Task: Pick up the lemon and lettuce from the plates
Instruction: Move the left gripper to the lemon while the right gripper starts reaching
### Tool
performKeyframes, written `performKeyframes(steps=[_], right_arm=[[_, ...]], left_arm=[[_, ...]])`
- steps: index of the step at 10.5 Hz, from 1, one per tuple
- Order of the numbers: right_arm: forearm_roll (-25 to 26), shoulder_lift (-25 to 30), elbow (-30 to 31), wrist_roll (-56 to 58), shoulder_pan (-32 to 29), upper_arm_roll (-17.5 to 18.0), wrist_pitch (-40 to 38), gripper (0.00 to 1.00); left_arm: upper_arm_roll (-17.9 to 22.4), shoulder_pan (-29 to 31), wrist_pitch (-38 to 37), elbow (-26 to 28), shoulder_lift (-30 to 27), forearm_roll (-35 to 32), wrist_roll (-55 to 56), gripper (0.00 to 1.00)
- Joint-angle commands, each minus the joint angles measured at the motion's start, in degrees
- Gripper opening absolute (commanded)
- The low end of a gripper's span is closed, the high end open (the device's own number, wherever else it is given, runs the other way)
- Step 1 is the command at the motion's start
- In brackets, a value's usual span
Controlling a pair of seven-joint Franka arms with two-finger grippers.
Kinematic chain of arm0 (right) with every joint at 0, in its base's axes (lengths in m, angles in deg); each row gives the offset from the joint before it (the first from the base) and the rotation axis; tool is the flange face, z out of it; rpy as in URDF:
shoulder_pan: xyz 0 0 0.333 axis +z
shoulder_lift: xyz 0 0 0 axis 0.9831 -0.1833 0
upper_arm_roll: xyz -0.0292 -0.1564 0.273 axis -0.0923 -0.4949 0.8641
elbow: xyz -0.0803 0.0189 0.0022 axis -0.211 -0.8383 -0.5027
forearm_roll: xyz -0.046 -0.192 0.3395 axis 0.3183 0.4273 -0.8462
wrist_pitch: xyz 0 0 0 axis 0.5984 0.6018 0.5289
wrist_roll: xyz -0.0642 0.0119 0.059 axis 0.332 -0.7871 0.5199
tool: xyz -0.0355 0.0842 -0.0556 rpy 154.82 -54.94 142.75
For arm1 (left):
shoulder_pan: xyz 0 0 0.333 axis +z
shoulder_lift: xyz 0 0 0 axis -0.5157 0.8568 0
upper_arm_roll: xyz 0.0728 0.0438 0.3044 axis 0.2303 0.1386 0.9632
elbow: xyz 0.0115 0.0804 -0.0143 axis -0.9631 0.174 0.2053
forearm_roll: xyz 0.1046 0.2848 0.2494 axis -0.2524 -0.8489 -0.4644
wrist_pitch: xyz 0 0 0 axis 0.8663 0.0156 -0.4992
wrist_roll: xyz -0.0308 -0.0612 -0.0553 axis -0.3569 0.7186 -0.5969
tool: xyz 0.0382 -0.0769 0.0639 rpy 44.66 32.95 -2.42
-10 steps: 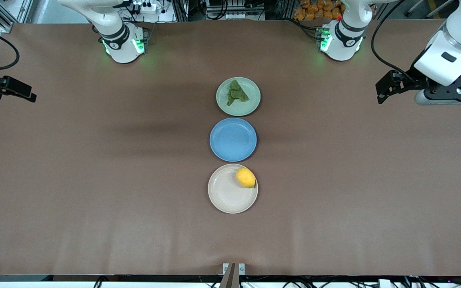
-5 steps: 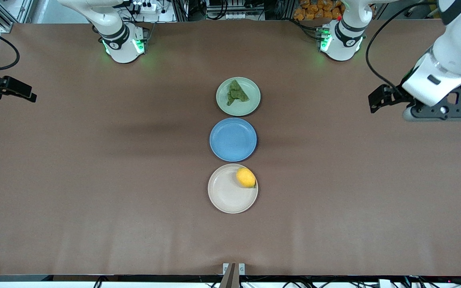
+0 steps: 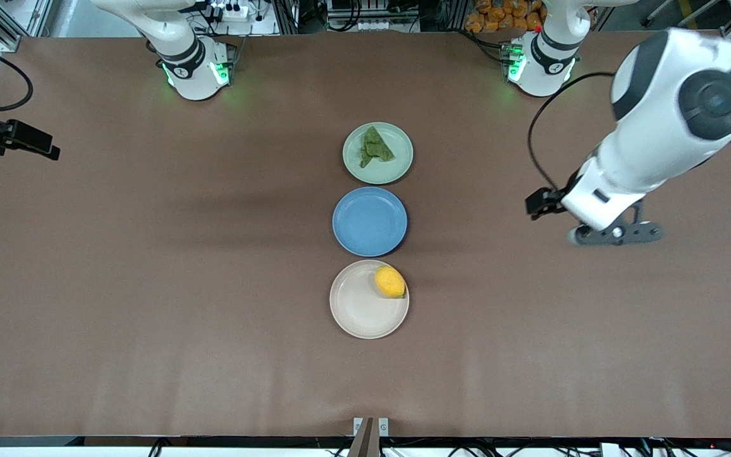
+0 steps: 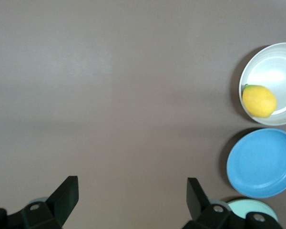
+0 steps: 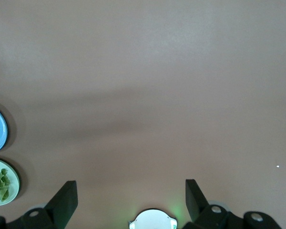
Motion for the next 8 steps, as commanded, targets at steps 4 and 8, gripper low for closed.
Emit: performKeyframes(steps=[4,8], right_arm=[[-0.4,0.7,0.4,0.6,1.2,0.8,-3.3,1.00],[-4.1,0.7,0.4,0.6,5.5,1.0,-5.5,1.00]], left_arm=[[0.6,-6.1,10.6,-3.0,11.2,-5.5,12.7,1.00],[0.7,-8.7,17.9,-6.2,18.1,-6.8,24.6,1.00]])
